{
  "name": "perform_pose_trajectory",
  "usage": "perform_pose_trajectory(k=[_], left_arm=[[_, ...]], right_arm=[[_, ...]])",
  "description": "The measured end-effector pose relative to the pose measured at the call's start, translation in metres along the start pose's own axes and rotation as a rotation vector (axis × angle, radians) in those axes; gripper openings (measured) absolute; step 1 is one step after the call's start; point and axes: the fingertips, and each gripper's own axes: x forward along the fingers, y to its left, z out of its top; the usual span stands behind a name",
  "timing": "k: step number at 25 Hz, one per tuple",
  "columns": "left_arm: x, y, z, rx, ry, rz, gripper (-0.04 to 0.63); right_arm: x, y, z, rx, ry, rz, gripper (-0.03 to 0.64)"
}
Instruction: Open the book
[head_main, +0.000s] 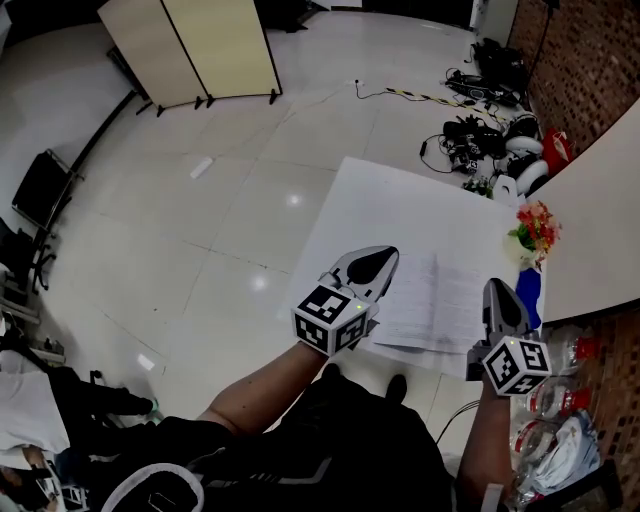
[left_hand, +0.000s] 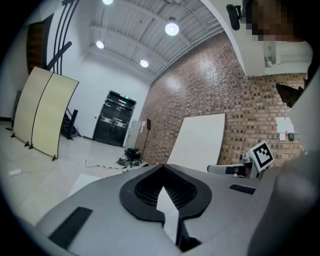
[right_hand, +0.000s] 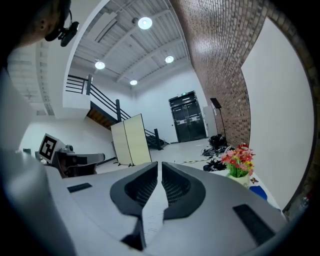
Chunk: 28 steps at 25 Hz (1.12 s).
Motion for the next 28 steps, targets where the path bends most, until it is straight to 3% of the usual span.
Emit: perform_pose_trajectory(k=[3,6,10,16,21,28], left_arm=[[-0.01,-0.006,0.006,0.032,-0.03,-0.052,-0.005],[-0.014,-0.009,-0.001,-0.018,-0.011,-0.115,-0.005],[-0.022,-0.025,-0.007,0.003,-0.001,-0.108,-0.005],[-0.058,-0.09,-0.006,0.017,-0.023,-0.071,-0.005],[-0.102,-0.152,-0.01,0.01,-0.074,0.046,-0.005],[-0.168,-0.248,-0.008,0.072,-0.053,0.112,-0.005]], right_arm=[[-0.016,0.011,0.011,-0.014,-0.031,-0.041,0.006],[-0.033,0.02,0.019,-0.032,-0.059,-0.092,0.006],[-0.057,0.029,0.022,-0.061,-0.059,-0.085,0.006],[-0.124,0.026,0.023,-0.178,-0.04,-0.103,0.006],[-0.192,0.044,0.022,-0.213,-0.07,0.078,0.006],[-0.276,0.058,0.018,-0.199,-0.071,0.176,0.006]])
